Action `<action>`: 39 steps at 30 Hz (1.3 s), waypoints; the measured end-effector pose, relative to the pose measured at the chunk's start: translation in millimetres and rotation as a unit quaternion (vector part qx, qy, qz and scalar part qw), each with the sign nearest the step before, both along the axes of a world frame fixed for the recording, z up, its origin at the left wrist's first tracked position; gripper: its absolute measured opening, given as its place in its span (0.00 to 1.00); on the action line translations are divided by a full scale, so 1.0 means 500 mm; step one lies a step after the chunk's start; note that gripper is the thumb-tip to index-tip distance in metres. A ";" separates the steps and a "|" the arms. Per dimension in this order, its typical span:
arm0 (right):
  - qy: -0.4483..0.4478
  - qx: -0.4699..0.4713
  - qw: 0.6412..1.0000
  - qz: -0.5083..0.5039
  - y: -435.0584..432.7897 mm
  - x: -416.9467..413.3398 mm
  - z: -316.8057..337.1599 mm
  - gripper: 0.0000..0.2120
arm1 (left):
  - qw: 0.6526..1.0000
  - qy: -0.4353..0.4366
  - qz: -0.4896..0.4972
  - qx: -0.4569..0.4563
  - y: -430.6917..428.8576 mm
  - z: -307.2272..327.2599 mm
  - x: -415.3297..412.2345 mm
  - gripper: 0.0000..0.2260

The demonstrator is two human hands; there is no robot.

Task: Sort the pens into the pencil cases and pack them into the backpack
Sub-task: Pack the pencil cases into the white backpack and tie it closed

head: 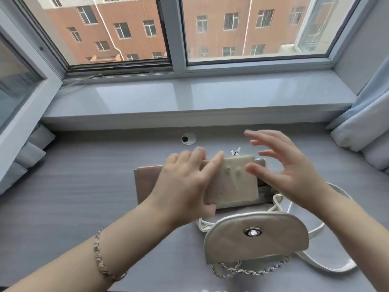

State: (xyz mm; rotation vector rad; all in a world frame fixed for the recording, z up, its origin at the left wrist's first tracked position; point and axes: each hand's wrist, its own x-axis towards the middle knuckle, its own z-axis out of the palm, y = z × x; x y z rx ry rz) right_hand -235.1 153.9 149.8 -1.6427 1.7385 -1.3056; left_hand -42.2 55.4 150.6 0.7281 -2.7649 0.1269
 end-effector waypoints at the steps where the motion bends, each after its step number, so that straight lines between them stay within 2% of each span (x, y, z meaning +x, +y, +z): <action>1: 0.028 -0.001 0.999 0.026 0.005 -0.002 -0.004 0.20 | 1.000 -0.007 -0.018 -0.016 0.006 -0.005 -0.007 0.39; 3: 0.049 0.012 0.998 0.048 0.019 -0.006 -0.020 0.20 | 0.999 -0.015 -0.042 -0.025 0.014 -0.015 -0.020 0.38; 7: 0.017 0.045 0.999 0.016 0.039 -0.007 -0.051 0.13 | 0.995 -0.044 -0.078 -0.036 0.017 -0.036 -0.029 0.33; 10: 0.007 0.057 0.998 0.012 0.038 -0.004 -0.062 0.09 | 0.994 -0.039 -0.095 -0.031 0.017 -0.045 -0.032 0.34; 15: -0.041 -0.010 0.999 0.024 0.031 0.005 -0.075 0.10 | 0.991 -0.030 -0.116 -0.053 0.016 -0.043 -0.037 0.31; 18: -0.057 -0.039 0.998 0.006 0.033 0.013 -0.086 0.07 | 0.988 -0.028 -0.127 -0.085 0.017 -0.044 -0.034 0.31; 21: -0.061 -0.037 0.997 -0.006 0.035 0.016 -0.092 0.06 | 0.983 -0.030 -0.136 -0.123 0.023 -0.047 -0.031 0.35; 28: -0.091 0.008 0.996 -0.010 0.032 0.016 -0.079 0.08 | 0.981 -0.005 -0.132 -0.142 0.033 -0.048 -0.031 0.31; 32: -0.019 -0.036 0.999 0.020 0.031 0.012 -0.077 0.06 | 0.982 0.007 -0.133 -0.135 0.035 -0.047 -0.023 0.28; 35: -0.006 -0.079 0.997 0.023 0.034 0.014 -0.076 0.08 | 0.983 0.017 -0.128 -0.132 0.037 -0.043 -0.020 0.33; 39: 0.014 -0.126 0.992 0.015 0.028 0.017 -0.076 0.09 | 0.976 0.040 -0.126 -0.171 0.034 -0.031 -0.030 0.24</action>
